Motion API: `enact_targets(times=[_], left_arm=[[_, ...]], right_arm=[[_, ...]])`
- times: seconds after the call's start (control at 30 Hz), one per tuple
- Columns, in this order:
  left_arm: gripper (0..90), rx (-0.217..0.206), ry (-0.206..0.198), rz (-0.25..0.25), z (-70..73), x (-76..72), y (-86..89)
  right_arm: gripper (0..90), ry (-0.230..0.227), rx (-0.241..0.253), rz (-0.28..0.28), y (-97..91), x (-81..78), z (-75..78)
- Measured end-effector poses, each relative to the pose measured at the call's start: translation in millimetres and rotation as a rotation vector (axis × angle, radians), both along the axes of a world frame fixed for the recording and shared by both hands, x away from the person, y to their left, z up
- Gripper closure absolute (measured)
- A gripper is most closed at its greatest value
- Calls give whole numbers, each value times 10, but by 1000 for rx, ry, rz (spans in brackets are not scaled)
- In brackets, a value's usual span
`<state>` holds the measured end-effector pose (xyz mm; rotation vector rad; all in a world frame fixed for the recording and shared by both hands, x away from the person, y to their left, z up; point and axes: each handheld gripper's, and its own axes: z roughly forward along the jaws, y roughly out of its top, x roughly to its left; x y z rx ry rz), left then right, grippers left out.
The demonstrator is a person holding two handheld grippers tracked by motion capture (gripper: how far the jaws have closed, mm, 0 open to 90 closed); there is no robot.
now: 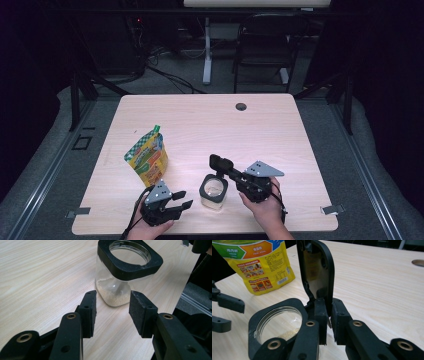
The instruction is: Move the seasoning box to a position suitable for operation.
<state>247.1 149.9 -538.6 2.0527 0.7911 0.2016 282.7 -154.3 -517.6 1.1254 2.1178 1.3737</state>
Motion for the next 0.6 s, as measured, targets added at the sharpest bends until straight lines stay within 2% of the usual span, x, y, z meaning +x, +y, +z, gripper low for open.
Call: enact_targets(times=[0.17,0.43,0.6], left_arm=[[577,-1,3,11,-12,-18,21],[576,3,1,24,-25,-25,59],[575,3,-2,16,-30,-5,43]], right_arm=[[834,-21,-6,4,21,43,-6],[823,-13,14,1,7,78,-24],[800,-7,10,0,-1,55,-28]])
